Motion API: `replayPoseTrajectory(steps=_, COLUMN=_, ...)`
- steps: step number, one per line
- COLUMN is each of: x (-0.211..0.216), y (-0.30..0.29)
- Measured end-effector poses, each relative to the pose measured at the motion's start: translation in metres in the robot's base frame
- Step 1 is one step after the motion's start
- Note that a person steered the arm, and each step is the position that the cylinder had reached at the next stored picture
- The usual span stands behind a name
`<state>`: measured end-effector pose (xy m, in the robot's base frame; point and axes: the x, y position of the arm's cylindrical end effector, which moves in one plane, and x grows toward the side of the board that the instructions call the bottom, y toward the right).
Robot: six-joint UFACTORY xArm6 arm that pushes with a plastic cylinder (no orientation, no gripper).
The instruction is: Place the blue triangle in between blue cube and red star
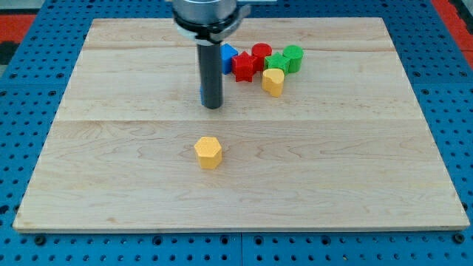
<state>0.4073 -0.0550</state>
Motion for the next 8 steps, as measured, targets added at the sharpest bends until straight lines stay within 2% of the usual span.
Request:
replayPoseTrajectory(steps=3, x=-0.036, y=-0.023)
replayPoseTrajectory(steps=4, x=-0.044, y=-0.061)
replayPoseTrajectory(steps=8, x=-0.069, y=0.025)
